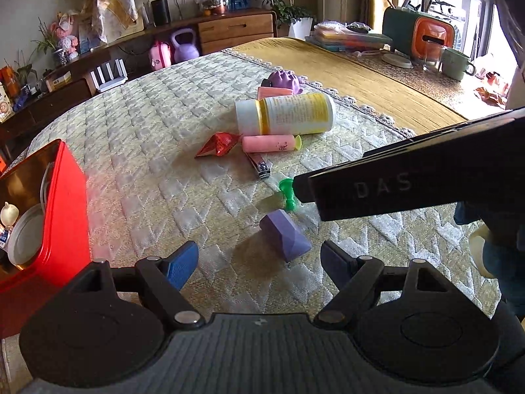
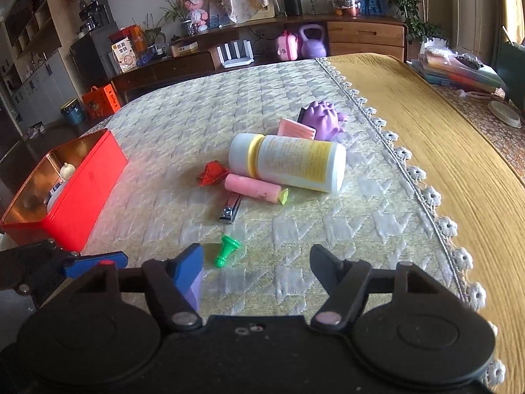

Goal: Organize rigid objects
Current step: 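Grasp the purple block with the left gripper while the right gripper grasps the green cap, then carry the purple block and green cap into the red tin and release both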

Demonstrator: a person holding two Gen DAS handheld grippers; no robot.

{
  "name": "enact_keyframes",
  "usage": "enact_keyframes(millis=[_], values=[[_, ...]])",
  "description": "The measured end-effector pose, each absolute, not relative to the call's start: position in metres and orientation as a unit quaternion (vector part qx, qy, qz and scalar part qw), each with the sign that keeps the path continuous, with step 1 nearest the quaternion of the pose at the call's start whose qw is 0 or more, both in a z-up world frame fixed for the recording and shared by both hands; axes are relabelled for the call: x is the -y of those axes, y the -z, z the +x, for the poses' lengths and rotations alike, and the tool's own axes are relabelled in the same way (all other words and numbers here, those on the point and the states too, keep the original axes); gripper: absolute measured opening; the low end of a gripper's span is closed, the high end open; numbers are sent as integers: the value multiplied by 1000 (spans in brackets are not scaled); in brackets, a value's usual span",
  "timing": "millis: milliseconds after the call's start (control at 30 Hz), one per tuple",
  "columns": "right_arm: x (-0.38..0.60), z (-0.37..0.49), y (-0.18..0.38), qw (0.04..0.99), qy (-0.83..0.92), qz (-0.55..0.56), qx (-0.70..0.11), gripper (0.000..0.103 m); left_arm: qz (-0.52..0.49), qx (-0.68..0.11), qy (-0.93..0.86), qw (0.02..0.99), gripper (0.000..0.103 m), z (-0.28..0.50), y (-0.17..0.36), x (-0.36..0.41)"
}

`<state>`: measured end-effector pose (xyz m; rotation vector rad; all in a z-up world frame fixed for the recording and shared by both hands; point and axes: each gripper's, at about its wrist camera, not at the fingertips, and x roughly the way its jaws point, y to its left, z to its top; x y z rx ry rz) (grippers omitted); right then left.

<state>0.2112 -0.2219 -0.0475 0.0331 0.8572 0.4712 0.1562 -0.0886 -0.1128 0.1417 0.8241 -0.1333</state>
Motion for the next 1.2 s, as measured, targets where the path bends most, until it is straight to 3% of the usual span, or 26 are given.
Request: enact_keyframes(millis=[267, 433, 600, 733, 900, 1200], values=[[205, 224, 55, 864, -255, 7, -434, 37, 82, -392, 68, 914, 80, 164, 116, 99], [199, 225, 56, 864, -257, -7, -432, 27, 78, -397, 66, 912, 61, 169, 119, 97], [204, 227, 58, 868, -245, -9, -431, 8, 56, -408, 74, 908, 52, 176, 120, 94], [206, 226, 59, 871, -246, -10, -426, 8, 59, -407, 75, 908, 35, 176, 119, 93], [205, 223, 59, 875, -242, -15, -419, 8, 52, -411, 73, 907, 20, 178, 117, 87], [228, 207, 55, 878, -237, 21, -415, 7, 26, -418, 69, 905, 20, 176, 112, 70]])
